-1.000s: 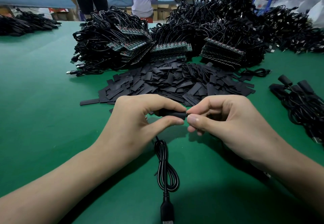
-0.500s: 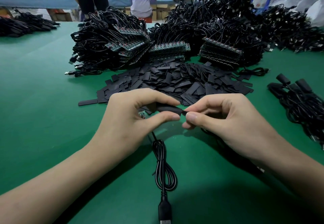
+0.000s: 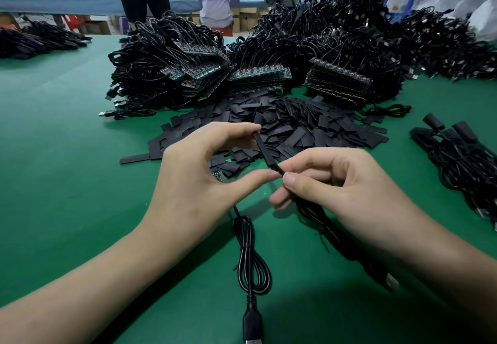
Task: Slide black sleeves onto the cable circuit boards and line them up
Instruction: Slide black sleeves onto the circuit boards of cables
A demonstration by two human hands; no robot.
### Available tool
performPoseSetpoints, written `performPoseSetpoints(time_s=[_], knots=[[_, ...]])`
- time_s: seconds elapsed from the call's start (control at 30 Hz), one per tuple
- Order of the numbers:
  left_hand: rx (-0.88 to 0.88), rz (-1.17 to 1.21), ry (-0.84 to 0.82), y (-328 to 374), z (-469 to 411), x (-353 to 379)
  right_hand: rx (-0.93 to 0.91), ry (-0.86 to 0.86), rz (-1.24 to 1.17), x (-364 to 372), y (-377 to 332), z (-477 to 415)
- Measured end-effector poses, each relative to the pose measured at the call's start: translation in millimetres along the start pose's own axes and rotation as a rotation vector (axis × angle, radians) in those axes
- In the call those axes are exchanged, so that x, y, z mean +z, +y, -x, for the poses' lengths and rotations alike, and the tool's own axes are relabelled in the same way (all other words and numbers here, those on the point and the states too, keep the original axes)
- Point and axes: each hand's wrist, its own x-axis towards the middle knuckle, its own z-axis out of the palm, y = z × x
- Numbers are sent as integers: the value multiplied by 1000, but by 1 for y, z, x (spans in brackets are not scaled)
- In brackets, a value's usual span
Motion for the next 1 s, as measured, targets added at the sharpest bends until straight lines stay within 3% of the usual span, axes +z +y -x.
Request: performPoseSetpoints(time_s=[0.17, 0.5, 0.63, 0.7, 0.77, 0.9, 0.97, 1.0], knots=[[9, 26, 1, 0, 2, 1, -34, 11, 142, 0, 1, 0], [14, 55, 7, 1, 1, 1, -96, 3, 185, 3, 1, 0], [51, -83, -68, -2, -5, -4, -98, 160, 133, -6, -7, -2], [53, -271, -149, -8, -9, -11, -111, 293, 283, -31, -8, -8], [30, -478, -269, -16, -12, -19, -105, 420, 600, -68, -6, -15], [-29, -685, -468, -22, -18, -32, 174, 617, 1167, -152, 26, -19], [-46, -716, -517, -23, -21, -38, 345, 664, 1166, -193, 49, -18], [-54, -716, -532, -24, -22, -41, 344, 665, 1186, -214, 59, -16]])
